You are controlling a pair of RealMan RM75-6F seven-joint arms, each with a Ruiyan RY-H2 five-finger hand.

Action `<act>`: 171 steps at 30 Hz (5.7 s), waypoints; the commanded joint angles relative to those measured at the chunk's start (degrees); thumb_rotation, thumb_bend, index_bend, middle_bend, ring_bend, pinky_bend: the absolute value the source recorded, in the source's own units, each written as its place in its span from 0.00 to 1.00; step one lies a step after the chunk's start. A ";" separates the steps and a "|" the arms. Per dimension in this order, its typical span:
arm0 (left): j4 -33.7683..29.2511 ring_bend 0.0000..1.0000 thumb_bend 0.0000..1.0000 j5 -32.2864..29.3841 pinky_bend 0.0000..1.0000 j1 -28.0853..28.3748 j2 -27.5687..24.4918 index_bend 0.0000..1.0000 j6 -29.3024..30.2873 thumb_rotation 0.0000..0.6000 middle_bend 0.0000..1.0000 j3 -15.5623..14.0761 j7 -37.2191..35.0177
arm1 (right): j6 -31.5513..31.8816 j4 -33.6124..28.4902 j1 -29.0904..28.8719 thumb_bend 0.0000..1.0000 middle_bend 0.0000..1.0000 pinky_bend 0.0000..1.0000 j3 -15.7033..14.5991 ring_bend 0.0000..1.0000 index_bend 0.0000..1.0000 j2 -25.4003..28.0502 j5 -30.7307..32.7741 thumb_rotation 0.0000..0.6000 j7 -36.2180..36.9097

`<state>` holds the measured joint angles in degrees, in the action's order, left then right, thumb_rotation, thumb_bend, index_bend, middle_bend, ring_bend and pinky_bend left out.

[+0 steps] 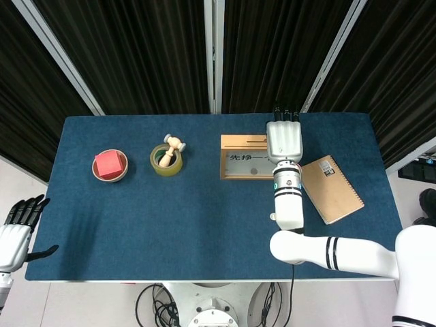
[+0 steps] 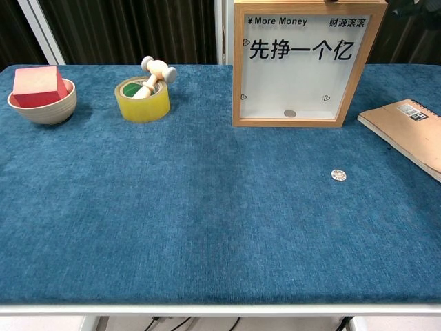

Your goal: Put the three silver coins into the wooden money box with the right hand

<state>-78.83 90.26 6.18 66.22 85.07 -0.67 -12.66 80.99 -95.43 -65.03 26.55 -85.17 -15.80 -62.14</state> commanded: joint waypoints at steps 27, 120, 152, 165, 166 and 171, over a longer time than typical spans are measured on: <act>-0.87 0.00 0.03 -0.60 0.00 0.19 0.09 0.01 -0.85 1.00 0.00 0.18 1.38 | 13.64 -15.59 25.73 0.38 0.00 0.00 -27.68 0.00 0.08 13.05 -56.95 1.00 22.64; 2.08 0.00 0.03 -3.52 0.00 0.34 2.32 0.01 -3.85 1.00 0.00 0.85 1.37 | -19.01 20.86 38.43 0.28 0.01 0.00 -23.74 0.00 0.41 -7.89 -62.08 1.00 53.35; 2.95 0.00 0.03 -3.52 0.00 0.84 2.53 0.01 -4.61 1.00 0.00 0.89 0.71 | -19.89 21.47 38.50 0.29 0.01 0.00 -23.01 0.00 0.46 -8.56 -61.71 1.00 52.16; 3.66 0.00 0.03 -3.54 0.00 0.87 2.67 0.01 -4.68 1.00 0.00 0.86 -0.17 | -19.74 22.04 38.47 0.29 0.01 0.00 -22.72 0.00 0.49 -9.08 -61.77 1.00 51.76; 3.71 0.00 0.03 -3.54 0.00 0.88 2.67 0.01 -4.68 1.00 0.00 0.87 -0.22 | -19.61 22.06 38.46 0.29 0.01 0.00 -22.62 0.00 0.49 -9.09 -61.80 1.00 51.73; 3.81 0.00 0.03 -3.46 0.00 0.86 2.60 0.01 -4.44 1.00 0.00 0.92 -0.40 | -19.20 22.46 38.36 0.29 0.01 0.00 -22.50 0.00 0.50 -9.28 -62.20 1.00 51.43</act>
<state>-75.02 86.81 7.04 68.83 80.63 0.25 -13.07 61.77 -72.99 -26.65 4.04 -94.42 -77.97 -10.71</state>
